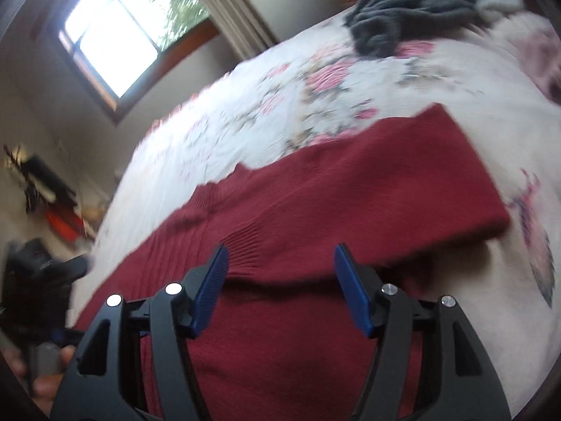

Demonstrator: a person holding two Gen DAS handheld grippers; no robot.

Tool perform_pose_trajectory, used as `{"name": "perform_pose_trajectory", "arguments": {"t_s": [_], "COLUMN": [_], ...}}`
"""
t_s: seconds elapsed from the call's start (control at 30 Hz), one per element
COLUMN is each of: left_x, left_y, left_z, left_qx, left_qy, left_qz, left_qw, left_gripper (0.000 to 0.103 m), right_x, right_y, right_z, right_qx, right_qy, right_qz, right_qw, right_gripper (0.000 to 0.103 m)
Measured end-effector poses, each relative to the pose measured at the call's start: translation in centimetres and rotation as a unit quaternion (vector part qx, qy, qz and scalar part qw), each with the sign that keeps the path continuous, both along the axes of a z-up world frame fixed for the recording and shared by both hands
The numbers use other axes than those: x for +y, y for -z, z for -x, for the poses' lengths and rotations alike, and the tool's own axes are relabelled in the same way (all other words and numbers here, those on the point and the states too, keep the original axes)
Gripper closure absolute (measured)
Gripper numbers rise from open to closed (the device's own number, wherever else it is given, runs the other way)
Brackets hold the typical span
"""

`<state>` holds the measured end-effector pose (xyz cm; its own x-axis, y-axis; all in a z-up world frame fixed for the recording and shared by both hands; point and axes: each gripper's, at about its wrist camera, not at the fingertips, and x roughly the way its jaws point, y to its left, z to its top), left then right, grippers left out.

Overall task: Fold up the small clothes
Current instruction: 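Fold the held sleeve across the sweater body with the right tool, release, then grasp the other sleeve cuff with the left tool and fold it across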

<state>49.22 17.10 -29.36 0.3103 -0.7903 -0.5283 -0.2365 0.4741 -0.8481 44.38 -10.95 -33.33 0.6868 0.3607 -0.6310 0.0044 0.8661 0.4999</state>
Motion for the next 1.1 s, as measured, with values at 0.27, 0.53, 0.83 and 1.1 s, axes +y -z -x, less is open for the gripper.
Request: {"name": "perform_pose_trajectory", "arguments": {"t_s": [0.27, 0.53, 0.83, 1.1], "left_x": [-3.9, -4.4, -1.2, 5.8], "left_y": [6.2, 5.6, -8.6, -15.2], "left_z": [-6.3, -8.7, -10.8, -11.3], "left_qx": [0.062, 0.064, -0.093, -0.152], "left_qy": [-0.008, 0.011, 0.026, -0.006], "left_qz": [-0.021, -0.105, -0.159, -0.205], "left_qw": [0.9978, 0.9924, 0.9825, 0.9668], "left_gripper": [0.006, 0.094, 0.095, 0.095], "right_x": [-2.2, -1.1, 4.0, 6.1], "right_y": [2.5, 1.8, 1.4, 1.8], "right_z": [2.3, 4.1, 4.9, 4.8], "right_qx": [-0.031, -0.054, -0.069, -0.064], "right_qy": [0.013, 0.055, 0.007, -0.025], "right_qz": [-0.060, -0.032, -0.012, -0.002], "right_qw": [0.998, 0.997, 0.997, 0.998], "right_gripper": [0.043, 0.049, 0.049, 0.049]}}
